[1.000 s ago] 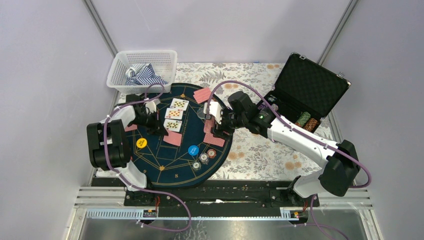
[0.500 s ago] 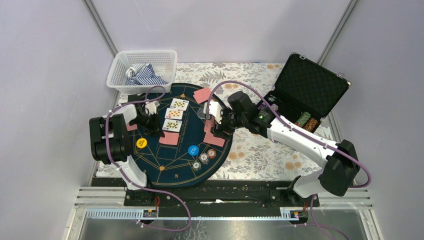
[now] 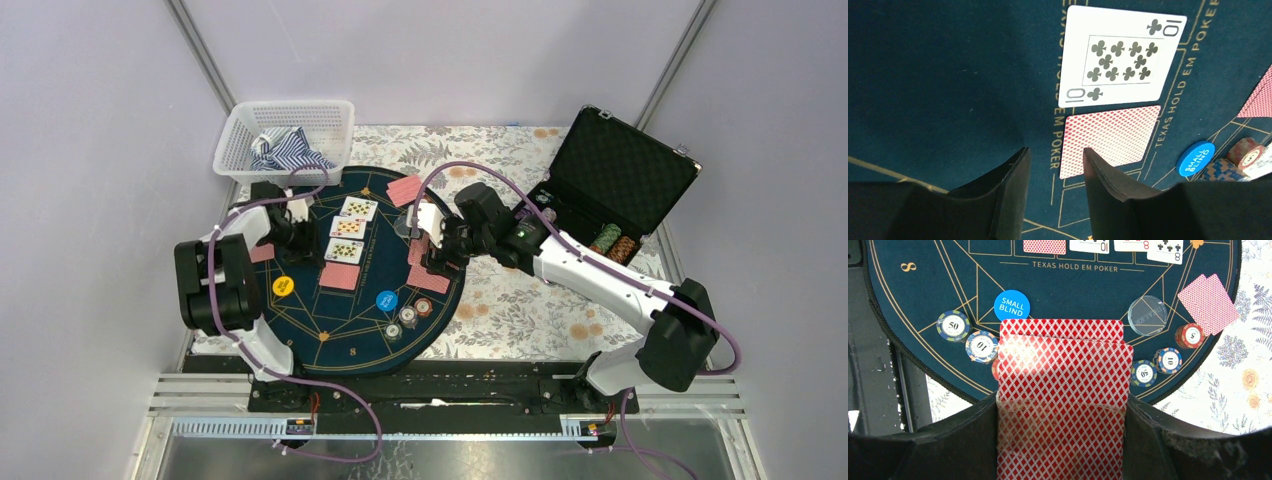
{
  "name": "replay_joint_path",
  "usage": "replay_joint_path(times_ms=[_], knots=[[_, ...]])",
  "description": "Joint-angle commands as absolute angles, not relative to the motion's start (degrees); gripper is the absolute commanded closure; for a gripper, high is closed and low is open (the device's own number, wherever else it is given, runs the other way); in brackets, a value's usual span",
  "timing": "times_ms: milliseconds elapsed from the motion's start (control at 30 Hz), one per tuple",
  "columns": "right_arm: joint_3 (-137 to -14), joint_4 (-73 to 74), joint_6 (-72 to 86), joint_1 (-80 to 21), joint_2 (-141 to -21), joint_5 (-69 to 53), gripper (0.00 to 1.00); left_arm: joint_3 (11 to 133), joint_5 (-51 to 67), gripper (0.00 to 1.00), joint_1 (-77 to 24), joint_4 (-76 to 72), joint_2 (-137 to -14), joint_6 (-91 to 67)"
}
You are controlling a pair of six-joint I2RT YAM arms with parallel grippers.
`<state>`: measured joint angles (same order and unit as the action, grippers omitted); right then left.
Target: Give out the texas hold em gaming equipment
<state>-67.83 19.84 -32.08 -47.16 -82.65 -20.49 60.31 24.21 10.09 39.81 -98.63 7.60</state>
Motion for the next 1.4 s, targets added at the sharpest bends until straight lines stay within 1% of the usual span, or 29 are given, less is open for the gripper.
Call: replay_joint_path(times_ms=[0,33,67,100,200,300,400,500,600,700,1067,1367], knots=[[-68.8,16.7,-32.3,-47.7,-82.6,-21.2,0.89,63.4,26.0,0.5,10.4,38.3,-90.3,10.4],[-69.0,16.7,-32.3,-47.8,-82.6,-21.3,0.89,64.0,30.1,0.47,10.4,39.3,-88.9,10.3],[-69.2,17.0,-32.1,-47.7,-82.7,-21.5,0.89,64.6,37.0,0.45,10.1,40.4,-87.6,9.8],[-69.6,17.3,-32.2,-47.7,-82.9,-21.7,0.89,65.4,40.3,0.43,9.5,41.2,-86.4,8.5],[-70.3,17.8,-32.1,-47.8,-83.1,-22.2,0.89,66.6,55.2,0.41,6.1,41.3,-83.0,3.6],[-70.5,18.0,-31.8,-47.8,-82.9,-23.0,0.89,64.6,64.0,0.4,1.2,32.5,-79.5,-8.6],[-70.7,18.6,-31.7,-47.9,-83.0,-23.8,0.89,61.0,66.1,0.39,-4.6,20.8,-76.8,-20.3],[-70.9,19.0,-31.9,-48.1,-83.0,-23.8,0.89,58.6,65.7,0.34,-10.3,12.6,-76.4,-26.8],[-71.0,19.1,-31.8,-48.3,-82.9,-23.8,0.89,56.9,66.2,0.32,-14.1,7.4,-77.8,-31.0],[-70.9,18.9,-31.8,-48.3,-82.4,-23.4,0.89,56.6,66.5,0.32,-16.1,6.2,-78.5,-31.6],[-70.5,17.3,-30.9,-48.3,-80.9,-22.8,0.89,53.1,67.4,0.52,-16.3,5.8,-80.0,-32.6],[-70.2,16.6,-30.3,-48.2,-79.7,-22.3,0.9,53.0,68.9,0.67,-13.1,8.0,-81.3,-32.2]])
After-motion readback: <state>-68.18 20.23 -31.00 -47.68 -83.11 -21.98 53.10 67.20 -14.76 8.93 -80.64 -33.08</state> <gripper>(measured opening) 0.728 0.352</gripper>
